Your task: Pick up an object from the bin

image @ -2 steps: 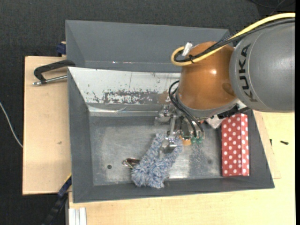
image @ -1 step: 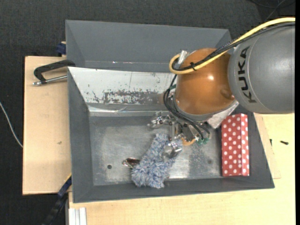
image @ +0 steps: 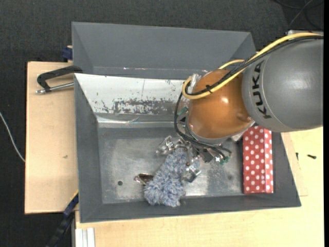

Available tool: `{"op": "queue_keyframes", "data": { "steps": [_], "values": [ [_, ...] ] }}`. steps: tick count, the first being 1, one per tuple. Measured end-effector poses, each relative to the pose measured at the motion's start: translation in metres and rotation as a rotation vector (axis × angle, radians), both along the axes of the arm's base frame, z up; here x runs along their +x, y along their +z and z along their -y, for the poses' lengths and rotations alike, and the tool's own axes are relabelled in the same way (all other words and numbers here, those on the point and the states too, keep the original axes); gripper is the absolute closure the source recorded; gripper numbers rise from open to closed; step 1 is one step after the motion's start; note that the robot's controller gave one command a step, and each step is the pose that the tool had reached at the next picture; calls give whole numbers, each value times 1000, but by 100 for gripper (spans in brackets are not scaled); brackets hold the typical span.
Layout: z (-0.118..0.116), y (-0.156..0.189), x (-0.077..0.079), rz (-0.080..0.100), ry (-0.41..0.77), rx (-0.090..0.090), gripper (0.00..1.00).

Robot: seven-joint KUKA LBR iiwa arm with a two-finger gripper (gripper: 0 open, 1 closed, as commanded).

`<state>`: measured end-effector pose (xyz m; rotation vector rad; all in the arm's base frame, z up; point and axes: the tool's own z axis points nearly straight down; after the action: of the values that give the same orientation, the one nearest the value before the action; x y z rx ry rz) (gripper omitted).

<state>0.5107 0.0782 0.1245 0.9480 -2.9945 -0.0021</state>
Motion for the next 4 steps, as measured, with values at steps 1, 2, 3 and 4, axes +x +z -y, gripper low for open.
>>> {"op": "queue_keyframes", "data": {
  "steps": [1,2,3,4],
  "values": [
    [-10,-10,-2,1,207,0,0],
    [-4,-53,7,3,228,0,0],
    [-4,-51,13,6,384,-1,100],
    [-4,-51,13,6,385,-1,100]
  ]
}}
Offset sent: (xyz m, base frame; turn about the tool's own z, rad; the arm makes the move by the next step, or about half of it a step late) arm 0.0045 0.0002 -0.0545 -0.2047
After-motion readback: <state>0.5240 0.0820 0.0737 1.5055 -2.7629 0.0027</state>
